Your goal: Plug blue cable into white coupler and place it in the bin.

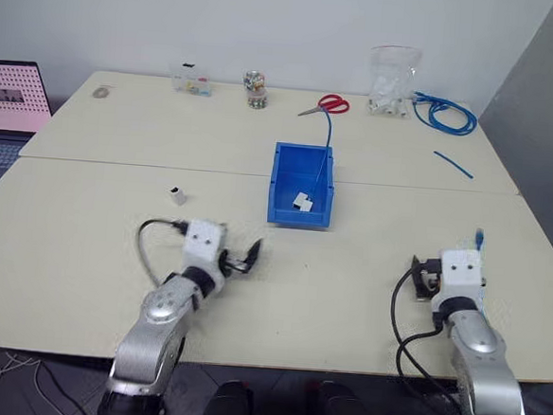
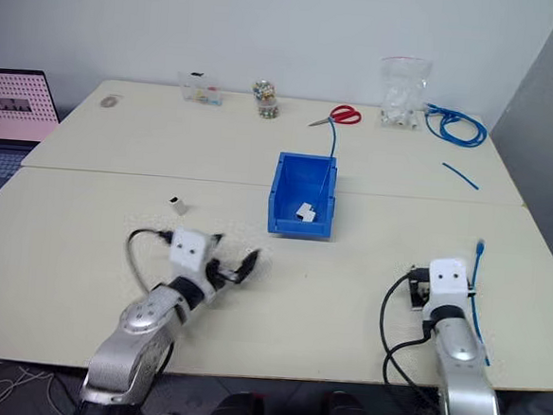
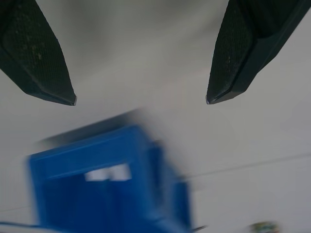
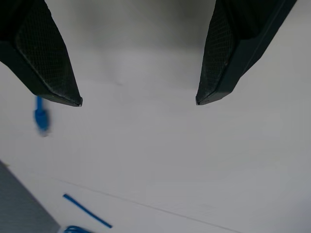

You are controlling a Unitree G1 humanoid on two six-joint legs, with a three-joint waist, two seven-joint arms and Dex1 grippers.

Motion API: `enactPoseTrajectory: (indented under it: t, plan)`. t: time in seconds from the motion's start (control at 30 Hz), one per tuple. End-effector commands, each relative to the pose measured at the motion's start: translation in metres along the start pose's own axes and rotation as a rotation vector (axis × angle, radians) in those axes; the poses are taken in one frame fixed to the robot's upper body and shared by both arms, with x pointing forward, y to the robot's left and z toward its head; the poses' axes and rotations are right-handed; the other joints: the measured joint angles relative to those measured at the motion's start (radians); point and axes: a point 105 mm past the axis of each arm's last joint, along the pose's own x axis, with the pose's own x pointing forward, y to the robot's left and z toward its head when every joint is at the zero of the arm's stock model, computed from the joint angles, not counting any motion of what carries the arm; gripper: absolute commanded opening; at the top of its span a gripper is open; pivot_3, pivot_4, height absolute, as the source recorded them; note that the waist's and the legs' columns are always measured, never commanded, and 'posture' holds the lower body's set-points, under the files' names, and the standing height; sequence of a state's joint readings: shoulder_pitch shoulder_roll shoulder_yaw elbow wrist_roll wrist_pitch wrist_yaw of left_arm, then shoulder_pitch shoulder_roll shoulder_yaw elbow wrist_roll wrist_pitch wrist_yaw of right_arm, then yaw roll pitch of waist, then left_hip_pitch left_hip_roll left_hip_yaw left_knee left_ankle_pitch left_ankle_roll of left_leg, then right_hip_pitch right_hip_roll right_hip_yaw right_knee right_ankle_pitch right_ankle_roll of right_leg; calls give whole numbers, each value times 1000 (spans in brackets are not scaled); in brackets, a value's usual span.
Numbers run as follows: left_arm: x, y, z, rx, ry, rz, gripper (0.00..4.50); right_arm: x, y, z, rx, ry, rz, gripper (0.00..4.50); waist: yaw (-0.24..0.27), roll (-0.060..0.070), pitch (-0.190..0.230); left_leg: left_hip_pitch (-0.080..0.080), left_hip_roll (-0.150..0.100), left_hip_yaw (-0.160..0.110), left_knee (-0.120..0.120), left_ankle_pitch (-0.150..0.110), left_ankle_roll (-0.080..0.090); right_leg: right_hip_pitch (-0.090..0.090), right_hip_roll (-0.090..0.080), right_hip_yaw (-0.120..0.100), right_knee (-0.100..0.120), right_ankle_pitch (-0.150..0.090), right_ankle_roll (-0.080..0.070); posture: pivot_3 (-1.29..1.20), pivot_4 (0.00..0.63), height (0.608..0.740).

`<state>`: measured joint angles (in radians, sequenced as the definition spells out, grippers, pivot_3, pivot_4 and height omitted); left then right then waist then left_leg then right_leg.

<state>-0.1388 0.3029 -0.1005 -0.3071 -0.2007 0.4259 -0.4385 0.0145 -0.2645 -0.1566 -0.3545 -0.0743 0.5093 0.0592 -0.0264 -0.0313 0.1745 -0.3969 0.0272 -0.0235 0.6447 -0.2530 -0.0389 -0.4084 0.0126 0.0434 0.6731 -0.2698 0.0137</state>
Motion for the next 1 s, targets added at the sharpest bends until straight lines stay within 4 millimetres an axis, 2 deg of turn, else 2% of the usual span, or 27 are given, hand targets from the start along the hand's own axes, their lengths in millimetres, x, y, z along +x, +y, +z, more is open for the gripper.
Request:
enactPoseTrajectory:
  t: [0.03,0.13,0.2,0.43,0.67,0.73,0.77,1.0]
  plan:
    - [20,-56,38,87,-88,-431,4500,8,-33,11,3,-24,-81,3964,0,0,0,-1,0,0,0,0,0,0,0,0,0,0,0,0,150,740]
    - [31,-71,45,137,-81,-614,4500,18,-56,8,17,2,-134,3964,-4,1,0,-1,-2,2,0,0,0,-1,1,-1,-1,0,1,0,150,740]
    - [36,-76,44,163,-66,-698,4500,25,-65,4,50,34,-138,3964,-7,1,0,0,-2,3,0,0,0,0,2,0,-1,0,1,0,150,740]
    - [54,-79,42,256,-21,-873,4500,45,-63,-7,221,99,-5,3964,-7,3,2,0,-1,1,-1,0,1,-2,5,0,2,-1,-2,0,150,740]
    - [61,-75,47,298,-29,-915,4500,55,-68,-27,301,205,27,3964,-7,4,2,-1,-2,3,1,0,1,-1,4,1,1,-1,-1,0,150,740]
    - [60,-74,46,301,-27,-918,4500,55,-71,-31,303,214,20,3611,-6,4,2,-1,-2,3,1,0,1,-1,4,1,1,-1,-1,0,150,740]
    - [59,-74,45,304,-25,-920,4500,55,-71,-32,300,216,24,3571,-6,4,2,-1,-2,2,0,0,1,-1,4,2,1,-1,-1,0,150,740]
    - [52,-75,40,294,-16,-923,4500,54,-67,-41,304,245,36,2025,-2,4,2,0,-2,1,2,0,1,1,3,1,2,0,-1,0,150,740]
